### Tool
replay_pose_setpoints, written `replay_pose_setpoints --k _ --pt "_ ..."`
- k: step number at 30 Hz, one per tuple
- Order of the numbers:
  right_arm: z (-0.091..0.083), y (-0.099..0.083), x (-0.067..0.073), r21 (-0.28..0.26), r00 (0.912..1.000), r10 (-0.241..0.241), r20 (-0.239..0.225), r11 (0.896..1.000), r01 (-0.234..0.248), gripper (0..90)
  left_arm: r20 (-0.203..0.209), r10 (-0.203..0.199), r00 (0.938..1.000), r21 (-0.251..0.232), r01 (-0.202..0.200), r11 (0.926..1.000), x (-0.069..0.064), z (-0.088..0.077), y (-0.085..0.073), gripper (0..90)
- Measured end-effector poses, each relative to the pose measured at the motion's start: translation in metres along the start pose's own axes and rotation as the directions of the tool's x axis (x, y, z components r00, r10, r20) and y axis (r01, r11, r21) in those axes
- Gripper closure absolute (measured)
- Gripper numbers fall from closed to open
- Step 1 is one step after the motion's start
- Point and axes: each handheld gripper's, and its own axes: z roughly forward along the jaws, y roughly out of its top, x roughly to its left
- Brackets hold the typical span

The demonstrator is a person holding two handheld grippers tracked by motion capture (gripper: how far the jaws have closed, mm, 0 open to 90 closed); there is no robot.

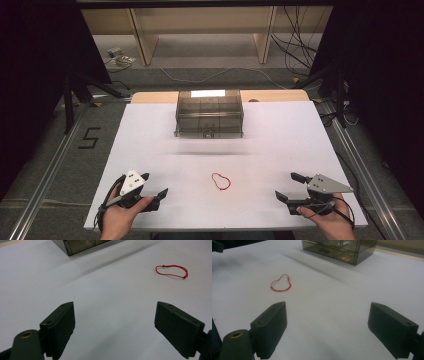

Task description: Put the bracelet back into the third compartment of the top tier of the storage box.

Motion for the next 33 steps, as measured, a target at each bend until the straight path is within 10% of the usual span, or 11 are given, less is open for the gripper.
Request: replay_pose_setpoints --k 14,33 --pt "0.026 0.02 0.012 0.019 0.9997 -0.024 -0.004 1.0 0.024 27.9 0.012 -0.006 0.9999 0.015 0.006 0.9999 0.001 0.006 -0.003 16.9" --pt "0.106 0.049 0.039 0.154 0.9928 -0.089 -0.08 0.983 0.101 44.0 -0.003 0.004 1.0 0.026 -0.004 0.9997 0.0 0.01 -0.003 16.8"
